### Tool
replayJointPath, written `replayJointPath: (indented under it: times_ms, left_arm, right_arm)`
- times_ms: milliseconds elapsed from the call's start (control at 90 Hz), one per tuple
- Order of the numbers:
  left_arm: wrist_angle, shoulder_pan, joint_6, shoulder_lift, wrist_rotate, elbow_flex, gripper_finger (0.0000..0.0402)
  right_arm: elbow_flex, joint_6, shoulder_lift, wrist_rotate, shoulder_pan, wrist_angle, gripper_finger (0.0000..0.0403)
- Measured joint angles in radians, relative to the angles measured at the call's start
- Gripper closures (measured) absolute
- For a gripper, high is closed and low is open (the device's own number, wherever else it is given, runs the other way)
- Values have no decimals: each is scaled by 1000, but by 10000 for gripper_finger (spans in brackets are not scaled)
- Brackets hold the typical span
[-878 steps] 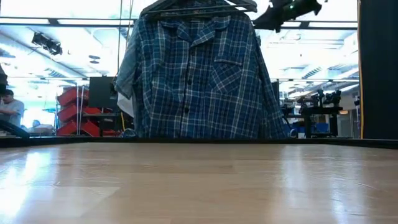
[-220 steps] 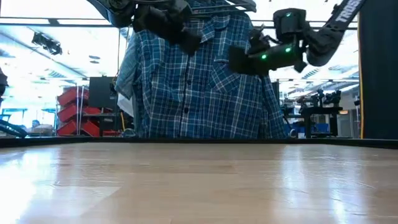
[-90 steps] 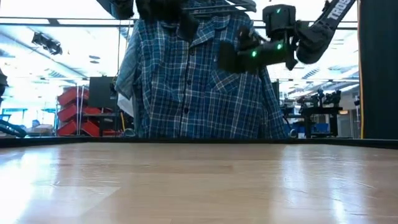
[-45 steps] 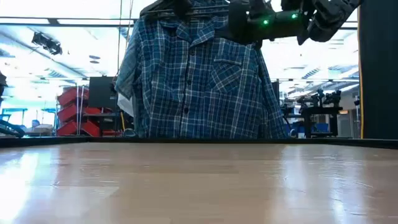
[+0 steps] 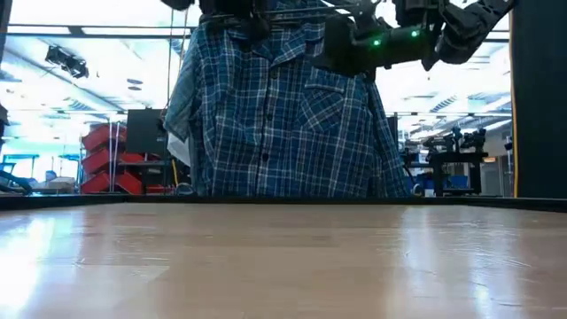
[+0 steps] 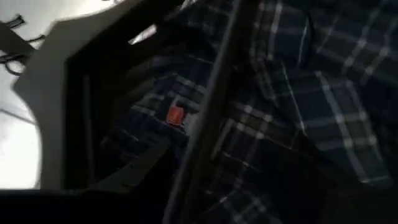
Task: Hang clothes
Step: Unhang the black hanger from the hanging rack
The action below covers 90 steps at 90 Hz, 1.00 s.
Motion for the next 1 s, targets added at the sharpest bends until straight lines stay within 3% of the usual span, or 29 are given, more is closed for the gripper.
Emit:
replayJointPath:
  times_ms: [344,778,1000]
  left_arm:
    - [224,73,16,82,13,0,187]
    - [214,138,13,93,15,0,188]
    - [197,139,14,93,73,0,195]
  right_arm:
    - [0,9,0,-3,1,-46,357]
    - [0,9,0,-3,1,-50,365]
    - [0,9,1,-3,1,-50,365]
